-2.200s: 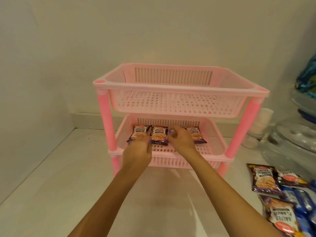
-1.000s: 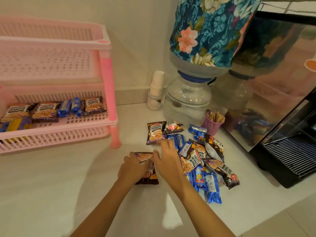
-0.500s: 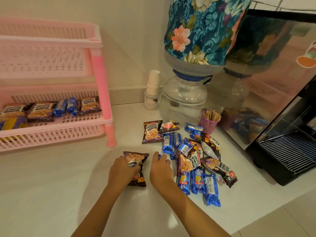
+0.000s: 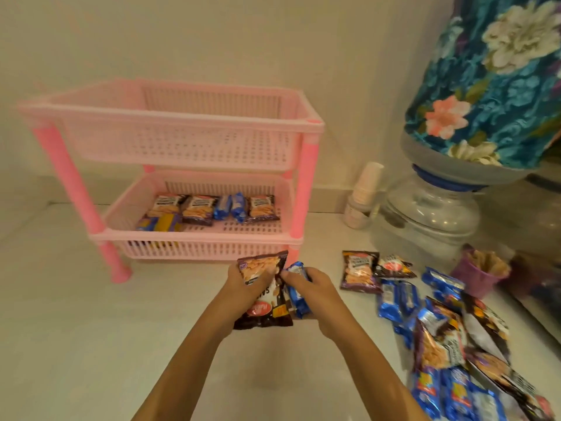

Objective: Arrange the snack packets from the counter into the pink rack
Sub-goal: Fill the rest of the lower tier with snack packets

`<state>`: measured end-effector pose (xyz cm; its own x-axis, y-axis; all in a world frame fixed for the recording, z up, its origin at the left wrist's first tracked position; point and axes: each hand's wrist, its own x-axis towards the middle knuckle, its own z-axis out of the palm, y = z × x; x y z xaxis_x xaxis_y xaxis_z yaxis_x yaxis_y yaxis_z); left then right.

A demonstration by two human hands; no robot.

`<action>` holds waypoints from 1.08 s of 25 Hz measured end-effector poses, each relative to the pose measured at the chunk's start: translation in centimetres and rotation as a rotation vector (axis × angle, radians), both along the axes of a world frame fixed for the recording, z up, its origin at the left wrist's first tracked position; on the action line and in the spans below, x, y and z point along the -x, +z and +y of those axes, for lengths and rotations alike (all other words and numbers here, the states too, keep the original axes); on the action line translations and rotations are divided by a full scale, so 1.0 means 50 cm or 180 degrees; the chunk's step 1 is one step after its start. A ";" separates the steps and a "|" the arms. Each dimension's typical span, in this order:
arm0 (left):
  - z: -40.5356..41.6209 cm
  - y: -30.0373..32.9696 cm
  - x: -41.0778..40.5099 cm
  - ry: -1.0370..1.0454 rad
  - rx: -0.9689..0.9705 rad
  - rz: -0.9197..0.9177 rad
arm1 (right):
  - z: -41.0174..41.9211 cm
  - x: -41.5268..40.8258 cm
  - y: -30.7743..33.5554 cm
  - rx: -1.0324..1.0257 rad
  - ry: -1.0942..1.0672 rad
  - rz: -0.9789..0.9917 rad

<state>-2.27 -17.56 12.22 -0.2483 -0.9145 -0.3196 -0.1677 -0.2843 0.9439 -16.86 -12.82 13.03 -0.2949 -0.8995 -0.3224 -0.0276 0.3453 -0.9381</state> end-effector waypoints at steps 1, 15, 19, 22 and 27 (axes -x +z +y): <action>-0.021 0.023 -0.015 0.0115 -0.0005 -0.0061 | -0.022 -0.018 0.016 0.0051 0.0060 -0.0067; -0.460 0.081 -0.187 -0.0012 0.0201 -0.0702 | -0.439 -0.152 0.071 0.0679 -0.0251 0.0307; -0.468 0.058 -0.163 -0.0458 0.0269 -0.1602 | -0.476 -0.140 0.017 0.0136 -0.0009 0.1494; -0.464 0.037 -0.149 -0.0549 0.0583 -0.2172 | -0.479 -0.140 -0.012 -0.0257 0.0302 0.2145; -0.466 0.044 -0.181 -0.1273 0.2446 -0.4028 | -0.494 -0.146 -0.029 -0.0411 0.0627 0.2516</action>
